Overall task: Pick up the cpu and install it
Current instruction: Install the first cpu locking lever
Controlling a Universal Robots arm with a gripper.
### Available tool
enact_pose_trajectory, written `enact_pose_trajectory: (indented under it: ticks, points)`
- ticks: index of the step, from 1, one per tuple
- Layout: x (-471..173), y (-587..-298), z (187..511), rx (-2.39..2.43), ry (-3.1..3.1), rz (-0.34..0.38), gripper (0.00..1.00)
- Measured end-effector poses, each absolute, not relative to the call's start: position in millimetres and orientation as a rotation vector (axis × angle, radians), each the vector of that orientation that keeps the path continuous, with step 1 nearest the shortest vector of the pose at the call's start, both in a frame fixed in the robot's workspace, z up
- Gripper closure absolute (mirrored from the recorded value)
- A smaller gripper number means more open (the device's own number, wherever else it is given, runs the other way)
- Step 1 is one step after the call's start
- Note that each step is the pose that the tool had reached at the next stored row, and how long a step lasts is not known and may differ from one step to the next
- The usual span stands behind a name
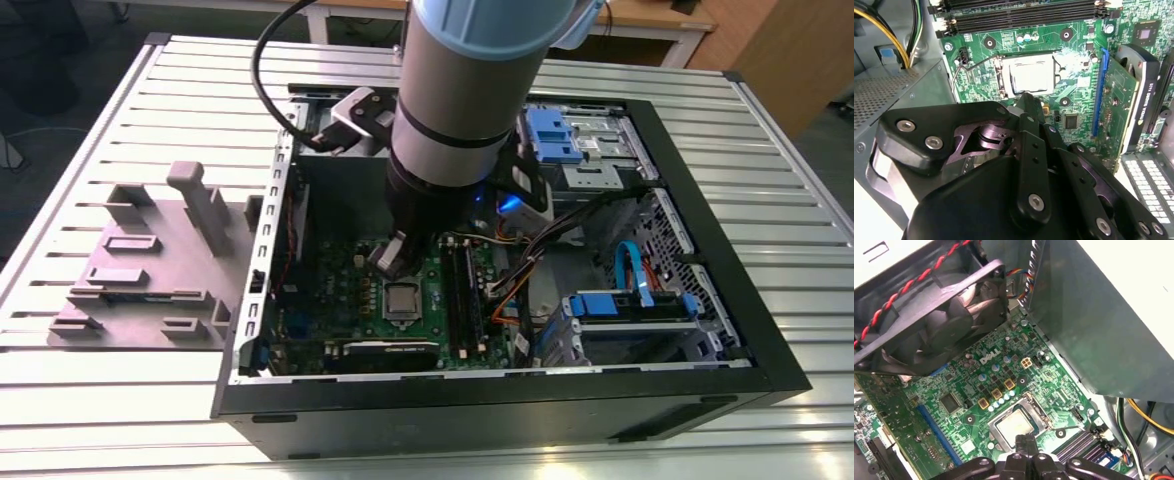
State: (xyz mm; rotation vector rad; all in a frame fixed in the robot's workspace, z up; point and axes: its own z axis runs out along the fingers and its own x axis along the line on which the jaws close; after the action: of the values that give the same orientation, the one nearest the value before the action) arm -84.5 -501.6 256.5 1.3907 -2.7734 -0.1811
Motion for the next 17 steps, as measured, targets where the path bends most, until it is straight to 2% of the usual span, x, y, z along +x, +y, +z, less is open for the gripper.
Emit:
enact_pose_trajectory:
  ticks: [17]
  points:
    - [-84.4, -499.7, 255.9, 1.126, -2.903, -0.188, 0.9]
